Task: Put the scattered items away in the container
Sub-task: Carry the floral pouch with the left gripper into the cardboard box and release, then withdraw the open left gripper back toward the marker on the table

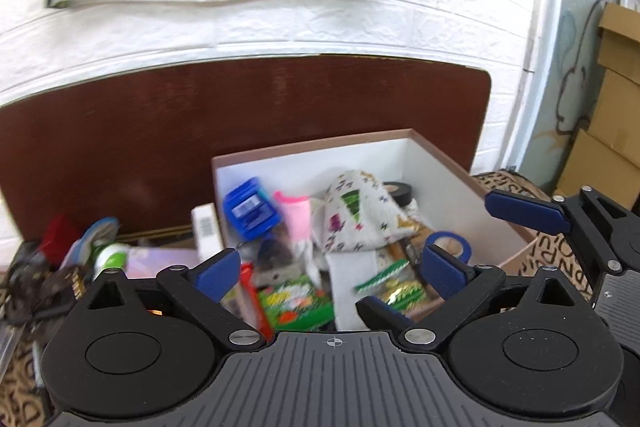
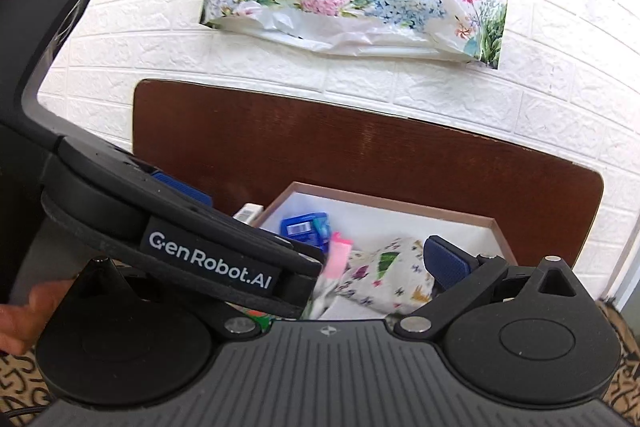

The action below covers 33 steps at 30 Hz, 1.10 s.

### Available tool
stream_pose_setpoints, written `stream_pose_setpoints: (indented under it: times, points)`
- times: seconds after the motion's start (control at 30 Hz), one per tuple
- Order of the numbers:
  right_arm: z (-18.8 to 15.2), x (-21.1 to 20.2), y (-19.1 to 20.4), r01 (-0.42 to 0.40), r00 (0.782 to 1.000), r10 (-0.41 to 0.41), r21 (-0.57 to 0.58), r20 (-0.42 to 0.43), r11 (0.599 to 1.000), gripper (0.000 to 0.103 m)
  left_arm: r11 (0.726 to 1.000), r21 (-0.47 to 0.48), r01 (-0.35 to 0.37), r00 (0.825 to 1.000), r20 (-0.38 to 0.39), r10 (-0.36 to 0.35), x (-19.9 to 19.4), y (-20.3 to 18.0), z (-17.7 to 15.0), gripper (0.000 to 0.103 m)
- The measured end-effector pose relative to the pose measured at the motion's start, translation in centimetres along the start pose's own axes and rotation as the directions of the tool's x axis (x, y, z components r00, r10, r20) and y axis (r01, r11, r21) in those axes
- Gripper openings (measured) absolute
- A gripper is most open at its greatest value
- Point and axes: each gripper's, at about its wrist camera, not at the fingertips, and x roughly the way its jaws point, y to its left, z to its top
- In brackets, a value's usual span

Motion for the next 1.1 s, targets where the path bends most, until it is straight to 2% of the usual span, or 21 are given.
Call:
stream_pose_setpoints:
  times: [0.2,0.33,0.67,1.1]
  points:
    - [-1.3,-2.5,2.6,-0.015,1.000,0.014,0.045,0.015,0.999,0.103,0.998,-0.043,-0.035,0.999,0.005,0.035,-3.1,0.8,-2.9,0.102]
    - [-2.3,-3.5,4.5,-0.045,0.999,0.045,0.056,0.004,0.997,0.103,0.994,-0.065,-0.086,0.996,0.010,0.087,-5.0,1.7,-5.3,0.103]
    - [-4.1,-4.0,10.5,-0.172,0.983,0.174,0.037,-0.063,0.984,0.103,0.969,-0.136,-0.207,0.978,-0.034,0.205,-9.2,5.8,-10.4,0.103]
    - [-4.9,-3.5,15.0,-0.232,0.964,0.236,0.047,-0.119,0.972,0.103,0.943,-0.179,-0.282,0.959,-0.083,0.271,-11.3,9.8,-13.8,0.103]
